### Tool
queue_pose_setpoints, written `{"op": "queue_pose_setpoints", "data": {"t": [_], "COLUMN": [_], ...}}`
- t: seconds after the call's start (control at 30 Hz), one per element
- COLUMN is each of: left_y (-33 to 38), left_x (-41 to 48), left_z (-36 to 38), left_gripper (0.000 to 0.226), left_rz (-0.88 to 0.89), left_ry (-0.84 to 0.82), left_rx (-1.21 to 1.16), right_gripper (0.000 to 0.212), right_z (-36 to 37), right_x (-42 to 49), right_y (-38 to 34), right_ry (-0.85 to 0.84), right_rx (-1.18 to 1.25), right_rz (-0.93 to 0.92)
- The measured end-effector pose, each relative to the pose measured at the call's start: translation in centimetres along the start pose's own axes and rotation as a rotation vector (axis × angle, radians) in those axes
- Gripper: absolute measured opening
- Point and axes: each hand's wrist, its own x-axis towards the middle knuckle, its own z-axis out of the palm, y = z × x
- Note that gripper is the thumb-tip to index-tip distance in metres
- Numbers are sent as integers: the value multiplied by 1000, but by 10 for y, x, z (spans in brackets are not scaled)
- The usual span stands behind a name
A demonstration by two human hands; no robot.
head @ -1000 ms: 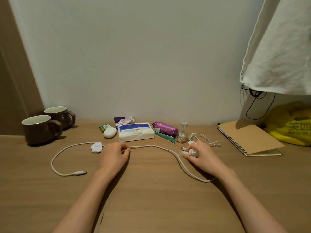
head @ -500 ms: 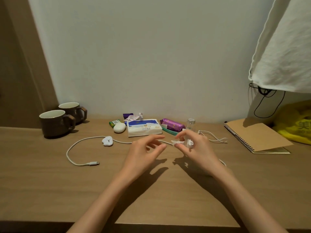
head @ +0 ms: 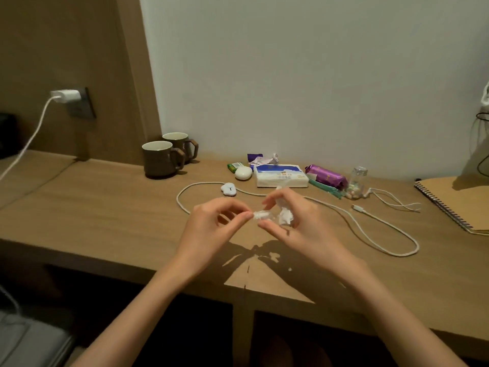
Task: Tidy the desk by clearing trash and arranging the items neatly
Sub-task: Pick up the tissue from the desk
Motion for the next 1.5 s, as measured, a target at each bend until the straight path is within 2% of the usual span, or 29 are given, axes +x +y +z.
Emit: {"op": "queue_pose_setpoints", "data": {"t": [0.27,0.47,0.63,0.9,0.97,1.07,1.13,1.23,1.27,1.3,1.37,1.5], "left_y": [-25,-63,-121,-239,-263,-290,-299,-306,-308,-309,-309,-295], "left_x": [-76,-142,-183,-237,-248,-261,-267,-276,-278,-279,-278,-269], "left_z": [-84,-125,-120,-67,-54,-38,-30,-21,-19,-19,-20,-30], "left_gripper": [7,4,7,16,16,21,20,7,11,25,44,45], "left_rz": [-84,-230,-393,-694,-767,-875,-943,-1024,-1040,-1050,-1055,-991], "left_ry": [93,32,-85,-307,-364,-362,-355,-369,-389,-423,-485,-499], "left_rx": [58,82,106,137,150,175,188,160,156,170,196,264], "right_gripper": [18,5,3,20,20,19,33,67,73,76,72,53], "right_z": [58,123,189,305,328,357,371,382,384,384,380,352], "right_x": [-9,-28,-48,-83,-91,-102,-106,-110,-111,-111,-109,-101], "right_y": [-67,-93,-86,-23,-9,6,9,9,9,10,9,5], "right_ry": [-193,-412,-678,-868,-923,-991,-1030,-1106,-1117,-1119,-1105,-1059], "right_rx": [314,358,318,185,172,219,219,245,264,278,279,198], "right_rz": [-82,-164,-116,151,250,447,523,592,612,621,611,424]}}
